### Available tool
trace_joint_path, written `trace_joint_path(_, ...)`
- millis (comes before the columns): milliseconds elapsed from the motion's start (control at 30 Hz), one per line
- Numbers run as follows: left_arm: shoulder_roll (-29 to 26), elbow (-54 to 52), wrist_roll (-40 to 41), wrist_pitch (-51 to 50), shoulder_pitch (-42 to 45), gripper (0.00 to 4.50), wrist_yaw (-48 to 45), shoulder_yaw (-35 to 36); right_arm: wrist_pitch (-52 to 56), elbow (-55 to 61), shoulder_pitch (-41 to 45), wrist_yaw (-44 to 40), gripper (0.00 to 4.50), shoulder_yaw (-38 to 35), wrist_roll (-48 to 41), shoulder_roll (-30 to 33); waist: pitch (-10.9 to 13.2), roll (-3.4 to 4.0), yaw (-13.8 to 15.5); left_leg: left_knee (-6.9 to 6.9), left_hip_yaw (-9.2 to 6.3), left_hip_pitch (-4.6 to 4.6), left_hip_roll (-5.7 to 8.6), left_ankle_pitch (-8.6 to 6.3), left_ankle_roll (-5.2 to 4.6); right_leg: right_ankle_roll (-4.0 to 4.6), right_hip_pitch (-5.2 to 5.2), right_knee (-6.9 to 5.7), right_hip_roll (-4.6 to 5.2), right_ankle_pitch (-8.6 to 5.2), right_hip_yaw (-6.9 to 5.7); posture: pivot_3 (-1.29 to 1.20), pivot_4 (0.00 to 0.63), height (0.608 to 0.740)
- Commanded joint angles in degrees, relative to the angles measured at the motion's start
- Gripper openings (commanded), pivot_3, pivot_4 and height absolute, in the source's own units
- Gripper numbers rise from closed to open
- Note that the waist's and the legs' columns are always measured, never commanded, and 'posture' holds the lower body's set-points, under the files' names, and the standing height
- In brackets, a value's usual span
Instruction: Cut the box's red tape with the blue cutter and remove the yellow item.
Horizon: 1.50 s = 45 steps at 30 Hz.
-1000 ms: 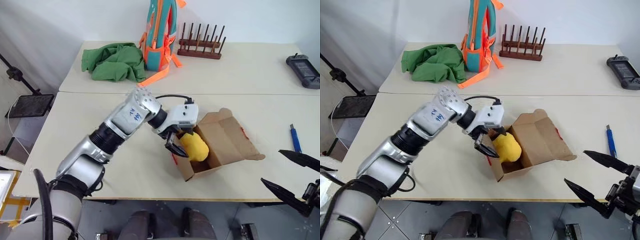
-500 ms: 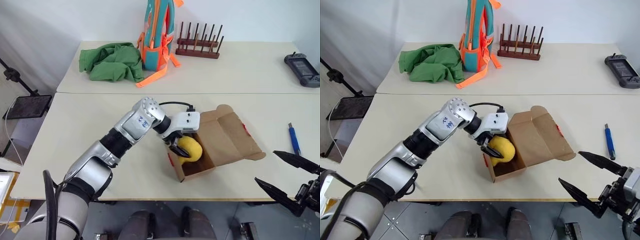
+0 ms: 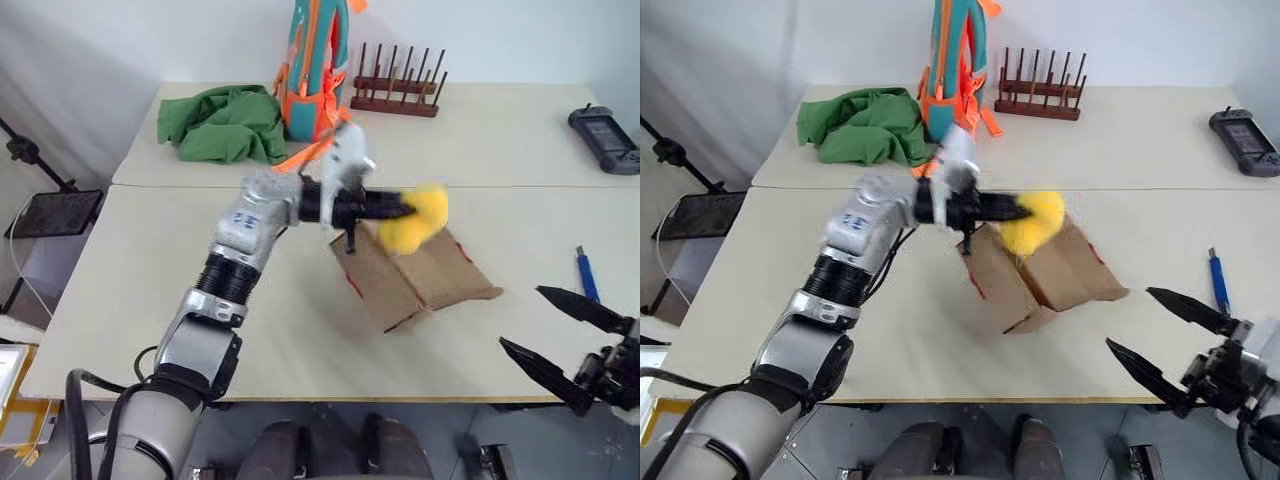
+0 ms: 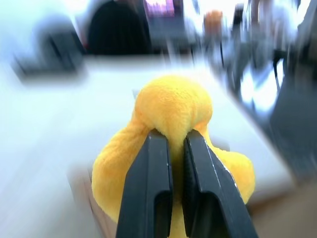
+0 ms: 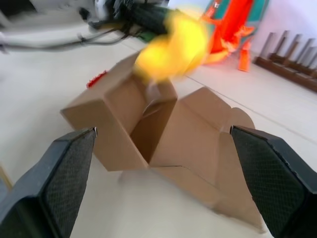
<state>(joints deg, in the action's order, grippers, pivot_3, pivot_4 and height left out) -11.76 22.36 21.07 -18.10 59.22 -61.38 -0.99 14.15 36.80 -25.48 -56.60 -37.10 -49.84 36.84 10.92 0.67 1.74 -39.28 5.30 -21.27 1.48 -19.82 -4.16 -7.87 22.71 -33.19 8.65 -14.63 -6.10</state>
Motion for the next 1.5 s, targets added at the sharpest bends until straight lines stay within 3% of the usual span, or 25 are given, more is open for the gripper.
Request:
trace_joint_path(33,-4.45,-3.6,4.97,-3.47,-3.47,0.01,7.77,10.25,4.42,3.29,6.5,4.32,4.5,6.13,-6.88,1.21,0.0,0.01,-0.83,0.0,0.04,0.06,-0.06,0.0,0.01,0.03,-0.01,-0.04,-0.01,0.0,-0.01,0.0,0.15,0.74)
trace_joint_path(67,-6.33,-5.66,5.09,-3.53,-5.77,0.01,9.62,12.26,7.6,3.44,7.88,4.55,4.5,8.29,-9.85,2.81,0.0,0.01,-1.0,0.0,0.07,0.13,-0.11,0.0,0.04,0.07,-0.01,-0.09,-0.02,-0.01,-0.03,0.0,0.15,0.74)
trace_joint_path(167,-13.19,-15.16,4.66,-5.08,-16.62,0.01,12.16,16.29,6.45,1.16,16.2,4.48,4.5,15.84,-6.92,0.63,0.0,-0.01,-1.72,0.01,0.05,0.2,-0.17,0.02,0.13,0.19,0.01,-0.27,-0.1,-0.07,-0.06,0.0,0.15,0.74)
trace_joint_path(267,-18.12,-22.64,4.84,-5.77,-30.35,0.01,14.7,22.05,0.47,-3.3,21.61,0.98,4.5,22.62,2.13,-1.98,0.0,-0.06,-1.67,0.0,0.01,0.14,-0.15,0.01,0.16,0.25,0.08,-0.33,-0.21,-0.11,-0.1,0.0,0.15,0.74)
trace_joint_path(467,-22.7,-27.57,4.54,-6.3,-45.45,0.01,17.07,26.72,-5.39,-8.31,25.52,-1.85,4.5,27.05,8.13,-4.9,-0.03,-0.25,0.04,-0.01,-0.17,0.04,0.18,-0.2,0.38,0.24,0.06,-0.33,0.02,-0.1,-0.1,0.0,0.15,0.74)
trace_joint_path(567,-24.17,-30.25,4.18,-5.6,-51.14,0.89,15.63,25.13,-7.61,-10.08,25.54,-4.15,4.5,27.22,10.42,-3.83,-0.04,-0.25,-0.35,-0.01,-0.07,0.15,0.2,-0.34,0.45,0.22,0.05,-0.33,0.02,-0.08,-0.06,0.0,0.15,0.74)
trace_joint_path(700,-23.89,-29.33,2.78,-4.8,-48.54,2.22,20.18,23.71,-9.1,-10.2,24.03,-4.18,4.5,24.89,12.31,-2.12,-0.04,-0.25,-0.1,0.0,-0.15,0.09,0.16,-0.35,0.46,0.22,0.06,-0.33,-0.01,-0.09,-0.15,0.0,0.15,0.74)
trace_joint_path(933,-27.46,-32.67,7.38,-3.49,-49.1,4.4,15.34,26.49,-8.26,-11.69,22.96,-1.71,4.5,18.43,12.1,0.75,-0.04,-0.24,-1.01,0.04,0.1,0.15,0.01,-0.37,0.51,0.23,0.13,-0.32,-0.13,-0.09,-0.25,0.0,0.15,0.74)
trace_joint_path(1133,-34.29,-33.49,13.63,-13.14,-51.31,4.48,12.28,29.8,-6.81,-11.75,23.56,-3.25,4.5,17.91,10.87,3.14,-0.03,-0.21,-1.67,0.04,0.09,0.16,-0.18,-0.41,0.59,0.35,0.14,-0.32,-0.11,-0.16,-0.24,0.0,0.15,0.74)
trace_joint_path(1233,-39.14,-32.54,7.43,-5.8,-62.89,4.48,5.63,34.46,-6.36,-12.11,24.06,-5.25,4.5,18.35,10.87,4.46,-0.02,-0.2,-2.3,0.08,0.19,0.18,-0.22,-0.44,0.64,0.37,0.23,-0.31,-0.1,-0.17,-0.2,0.0,0.15,0.74)
trace_joint_path(1500,-34.7,-34.22,8.24,-0.22,-77.56,4.48,4.94,45.72,-9.75,-21.16,26.09,-11.07,4.5,14.34,13.9,10.06,-0.03,-0.23,-1.51,0.13,0.19,0.11,-0.31,-0.53,0.74,0.61,0.41,-0.32,0.02,-0.3,-0.03,0.0,0.15,0.74)
